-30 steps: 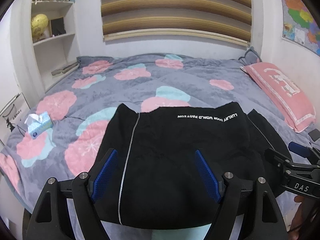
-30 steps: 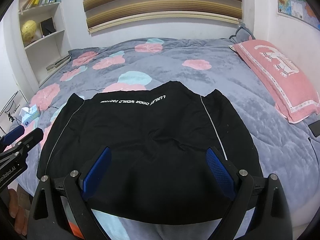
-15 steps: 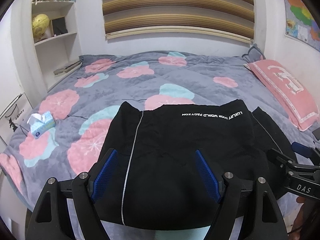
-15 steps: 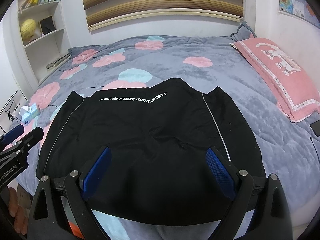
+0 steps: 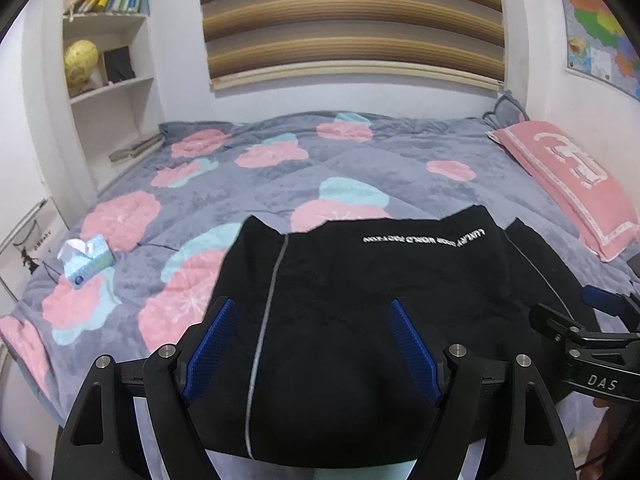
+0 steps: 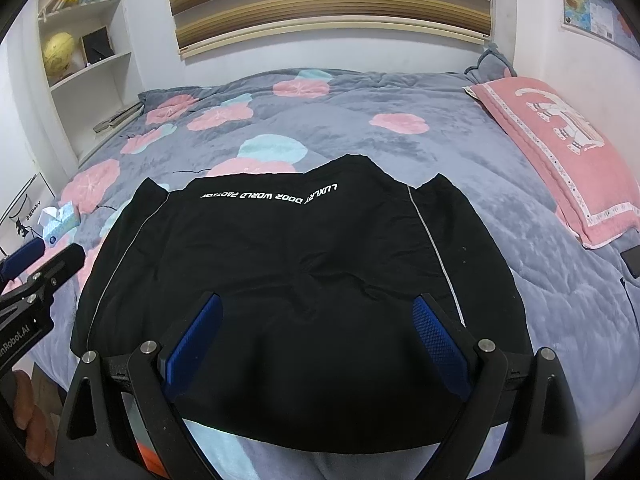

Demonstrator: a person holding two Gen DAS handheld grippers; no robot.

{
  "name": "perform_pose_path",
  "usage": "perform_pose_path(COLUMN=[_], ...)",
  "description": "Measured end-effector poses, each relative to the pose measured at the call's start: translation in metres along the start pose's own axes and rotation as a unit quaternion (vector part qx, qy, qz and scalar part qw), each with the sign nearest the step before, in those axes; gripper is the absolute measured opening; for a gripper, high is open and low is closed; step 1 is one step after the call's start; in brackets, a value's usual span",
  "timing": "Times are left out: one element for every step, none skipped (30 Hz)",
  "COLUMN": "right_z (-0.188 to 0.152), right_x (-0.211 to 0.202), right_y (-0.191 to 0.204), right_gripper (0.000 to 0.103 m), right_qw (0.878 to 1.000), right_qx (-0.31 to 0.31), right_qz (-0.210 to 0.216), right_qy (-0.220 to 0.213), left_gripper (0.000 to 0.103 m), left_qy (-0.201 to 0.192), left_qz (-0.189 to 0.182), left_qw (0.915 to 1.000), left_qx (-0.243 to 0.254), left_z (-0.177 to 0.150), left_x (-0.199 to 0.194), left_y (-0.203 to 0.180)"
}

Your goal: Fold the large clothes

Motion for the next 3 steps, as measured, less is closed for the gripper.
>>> perform_pose_path(right_z=[0.0000,-0.0001,0.0000], right_x=[0.0000,0.0003,0.0004], right_y=[0.0000,0.0001,0.0001], right_gripper=[0.097,0.097,0.097], right_qw=[1.000,1.000,1.000], right_qx=[0.000,0.000,0.000], right_qz=[0.000,-0.001,-0.001], right_qy=[0.000,0.000,0.000], left_gripper=[0.080,0.080,0.080], left_qy=[-0.002,-0.001,0.003], left_qz=[-0.002,-0.007,-0.010], left_qw=[1.0000,1.0000,0.9999], left_qx=[-0.002,-0.004,-0.005], left_z=[0.0008,0.0009,0.0010], left_x=[-0.0007,-0.0006,0.0000], left_y=[0.0013,0.0021,0.0028])
Point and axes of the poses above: each gripper's, at about its wrist camera, not at the fingertips, and x roughly the way its jaws point, y to its left, z to its top, the point moved 6 cm from there along x, roughly the way its jaws point, and after that the axes turned 11 degrees about -z, right-handed, at the moved point
